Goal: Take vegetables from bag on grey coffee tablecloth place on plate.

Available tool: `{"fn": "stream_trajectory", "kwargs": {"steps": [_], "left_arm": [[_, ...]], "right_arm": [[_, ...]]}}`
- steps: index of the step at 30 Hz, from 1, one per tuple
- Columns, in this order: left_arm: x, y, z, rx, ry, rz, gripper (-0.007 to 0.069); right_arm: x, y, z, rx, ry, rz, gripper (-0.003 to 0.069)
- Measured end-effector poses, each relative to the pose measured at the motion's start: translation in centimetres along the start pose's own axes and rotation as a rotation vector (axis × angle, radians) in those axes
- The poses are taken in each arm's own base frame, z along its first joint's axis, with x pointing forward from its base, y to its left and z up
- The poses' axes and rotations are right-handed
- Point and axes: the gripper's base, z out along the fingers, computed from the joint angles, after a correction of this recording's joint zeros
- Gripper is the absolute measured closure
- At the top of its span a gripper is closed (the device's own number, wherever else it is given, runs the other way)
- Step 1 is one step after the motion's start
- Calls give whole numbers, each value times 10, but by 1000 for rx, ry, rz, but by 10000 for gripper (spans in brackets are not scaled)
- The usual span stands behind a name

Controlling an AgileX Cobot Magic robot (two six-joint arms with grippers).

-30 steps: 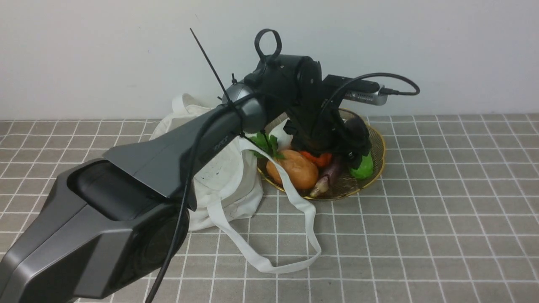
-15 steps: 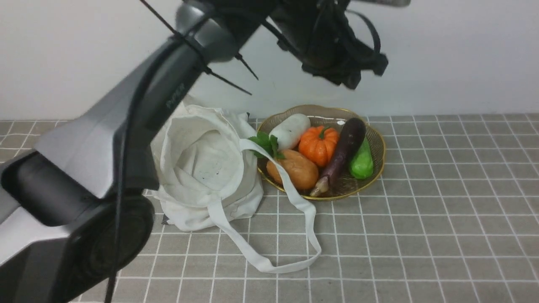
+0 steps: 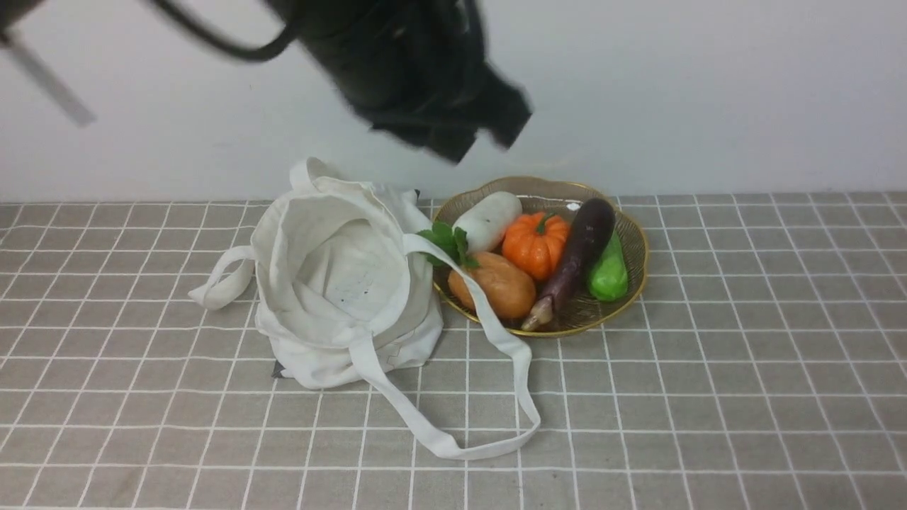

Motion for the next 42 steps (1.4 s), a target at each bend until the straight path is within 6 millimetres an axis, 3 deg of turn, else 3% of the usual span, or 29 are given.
{"fn": "stream_trajectory", "kwargs": {"steps": [2,3,6,10,11,12,14,20,25,42], "left_arm": [[35,-1,-14,-12,23,-23,629],[38,-1,-10,-12,41,-27,629],[104,-3,-16,-21,-22,-94,629],[164,-4,-8,-20,-184,-134,629],[168,-4,-7,-20,-180,-135,629],[189,-5,-1,-19,-243,-138,629],[210,-5,4,-18,-346,-141,629],[246,-5,15,-19,-519,-130,629],[267,-5,29,-21,-489,-130,629],[284,-3,34,-65,-448,-69,629]], "right_arm": [[0,0,0,0,0,0,673],[0,0,0,0,0,0,673],[0,0,0,0,0,0,673],[0,0,0,0,0,0,673],[0,0,0,0,0,0,673],[0,0,0,0,0,0,673],[0,0,0,0,0,0,673],[0,0,0,0,0,0,673],[0,0,0,0,0,0,673],[0,0,0,0,0,0,673]]}}
